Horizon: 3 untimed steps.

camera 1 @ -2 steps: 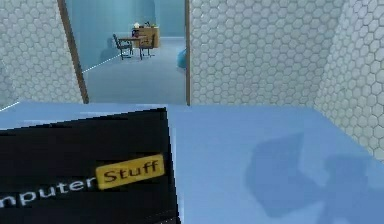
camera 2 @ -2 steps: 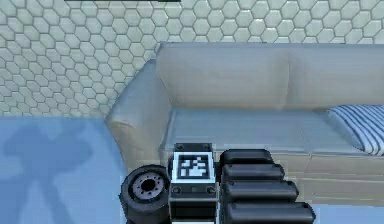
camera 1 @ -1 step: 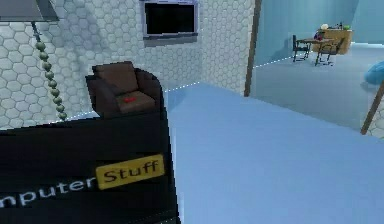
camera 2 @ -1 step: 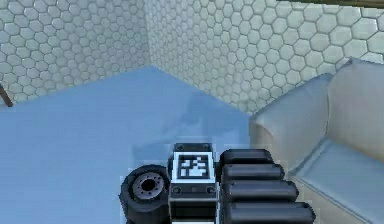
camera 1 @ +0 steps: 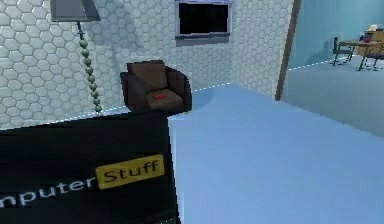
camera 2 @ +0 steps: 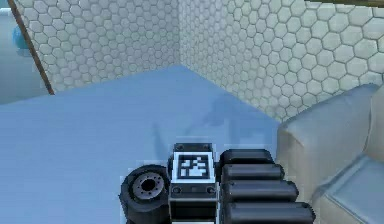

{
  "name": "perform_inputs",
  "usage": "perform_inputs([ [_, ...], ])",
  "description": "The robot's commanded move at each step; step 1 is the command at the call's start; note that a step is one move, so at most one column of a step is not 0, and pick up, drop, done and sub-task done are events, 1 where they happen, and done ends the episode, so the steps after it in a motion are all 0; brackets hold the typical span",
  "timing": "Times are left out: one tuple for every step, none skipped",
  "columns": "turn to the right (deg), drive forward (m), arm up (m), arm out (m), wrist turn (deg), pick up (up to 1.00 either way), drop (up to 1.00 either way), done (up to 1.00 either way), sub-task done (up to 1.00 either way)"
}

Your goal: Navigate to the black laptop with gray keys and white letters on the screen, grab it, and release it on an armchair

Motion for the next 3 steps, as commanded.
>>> perform_inputs([
  [0.0, 1.0, 0.0, 0.0, 0.0, 0.0, 0.0, 0.0, 0.0],
  [0.0, 1.0, 0.0, 0.0, 0.0, 0.0, 0.0, 0.0, 0.0],
  [-9.0, 0.0, 0.0, 0.0, 0.0, 0.0, 0.0, 0.0, 0.0],
])
